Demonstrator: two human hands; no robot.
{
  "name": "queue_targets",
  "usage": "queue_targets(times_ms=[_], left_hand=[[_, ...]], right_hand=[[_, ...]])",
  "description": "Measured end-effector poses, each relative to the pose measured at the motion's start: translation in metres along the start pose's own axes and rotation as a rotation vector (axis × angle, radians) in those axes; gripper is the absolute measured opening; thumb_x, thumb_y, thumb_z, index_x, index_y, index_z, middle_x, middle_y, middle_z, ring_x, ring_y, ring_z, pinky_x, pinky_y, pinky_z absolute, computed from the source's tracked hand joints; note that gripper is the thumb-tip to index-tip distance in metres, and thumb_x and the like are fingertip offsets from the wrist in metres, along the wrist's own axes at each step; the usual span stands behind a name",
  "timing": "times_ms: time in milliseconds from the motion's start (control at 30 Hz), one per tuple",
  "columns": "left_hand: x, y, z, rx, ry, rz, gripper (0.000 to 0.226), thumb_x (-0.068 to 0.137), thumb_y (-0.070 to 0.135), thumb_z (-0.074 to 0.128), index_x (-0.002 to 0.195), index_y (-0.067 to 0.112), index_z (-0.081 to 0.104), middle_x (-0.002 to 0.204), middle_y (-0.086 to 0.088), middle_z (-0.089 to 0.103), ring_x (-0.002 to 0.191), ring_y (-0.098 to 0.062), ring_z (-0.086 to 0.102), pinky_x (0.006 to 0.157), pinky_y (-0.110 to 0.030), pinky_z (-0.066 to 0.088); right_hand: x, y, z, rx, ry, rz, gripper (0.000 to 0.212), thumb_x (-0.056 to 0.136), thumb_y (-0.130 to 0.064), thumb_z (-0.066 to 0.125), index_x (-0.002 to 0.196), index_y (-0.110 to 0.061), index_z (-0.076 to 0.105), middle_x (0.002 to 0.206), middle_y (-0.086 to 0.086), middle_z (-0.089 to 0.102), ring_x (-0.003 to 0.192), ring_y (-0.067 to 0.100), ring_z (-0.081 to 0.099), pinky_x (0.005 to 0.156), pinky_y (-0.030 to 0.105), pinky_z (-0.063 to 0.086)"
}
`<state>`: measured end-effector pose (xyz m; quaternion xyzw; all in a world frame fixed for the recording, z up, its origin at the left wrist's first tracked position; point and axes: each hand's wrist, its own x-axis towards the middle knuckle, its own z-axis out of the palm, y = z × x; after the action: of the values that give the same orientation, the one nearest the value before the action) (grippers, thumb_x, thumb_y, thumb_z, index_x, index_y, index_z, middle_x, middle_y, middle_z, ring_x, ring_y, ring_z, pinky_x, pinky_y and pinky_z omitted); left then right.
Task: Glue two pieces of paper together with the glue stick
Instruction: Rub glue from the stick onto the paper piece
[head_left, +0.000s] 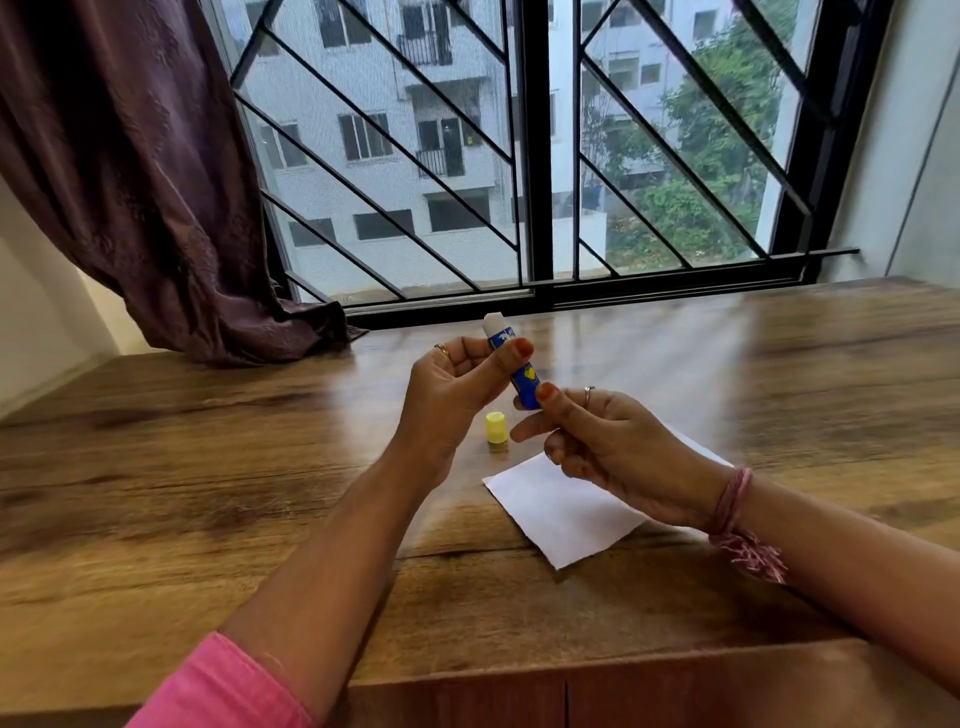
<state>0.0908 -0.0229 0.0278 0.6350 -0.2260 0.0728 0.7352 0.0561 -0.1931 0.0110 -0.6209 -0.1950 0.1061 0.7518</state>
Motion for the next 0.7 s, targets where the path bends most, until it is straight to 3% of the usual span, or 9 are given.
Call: queue_targets(times_ms=[133,300,467,700], left_hand=[[-0.0012,-0.0009,0.0024,0.017,-0.009,-0.003,0.027,0.064,0.036,0.079,0.081,0.018,0.069,0.078,0.0,0.072,0.086,-0.02,0.066,0.095,-0.043,0.05],[-0.0009,-0.0007,0.0029,-0.02,-0.012,-0.013,0.033,0.062,0.037,0.078,0.083,0.014,0.067,0.077,0.001,0.072,0.083,-0.017,0.067,0.091,-0.036,0.052],[-0.0011,-0.0004,0.0038,-0.016,0.001,-0.007,0.029,0.066,0.033,0.076,0.085,0.012,0.067,0.077,0.001,0.072,0.083,-0.017,0.067,0.09,-0.034,0.053],[-0.0013,-0.0001,0.0017,-0.013,-0.006,0.001,0.034,0.06,0.039,0.079,0.083,0.016,0.07,0.078,0.001,0.073,0.085,-0.018,0.067,0.092,-0.037,0.052]], right_hand=[[0.0008,0.0017,0.0012,-0.16,0.11,-0.087,0.039,0.068,-0.036,0.074,0.098,-0.012,0.063,0.088,0.009,0.072,0.051,0.004,0.051,0.047,0.015,0.04],[0.0003,0.0025,0.0032,-0.167,0.086,-0.091,0.03,0.084,-0.039,0.056,0.098,-0.013,0.064,0.082,0.0,0.072,0.053,0.004,0.052,0.046,0.015,0.038],[-0.0013,0.0011,0.0023,0.063,-0.046,0.06,0.043,0.085,-0.047,0.049,0.099,-0.01,0.065,0.078,0.005,0.071,0.052,0.006,0.055,0.046,0.015,0.041],[0.0009,0.0001,0.0036,-0.165,0.103,-0.064,0.035,0.073,-0.041,0.068,0.095,-0.014,0.062,0.077,0.002,0.07,0.047,0.005,0.05,0.044,0.016,0.039]])
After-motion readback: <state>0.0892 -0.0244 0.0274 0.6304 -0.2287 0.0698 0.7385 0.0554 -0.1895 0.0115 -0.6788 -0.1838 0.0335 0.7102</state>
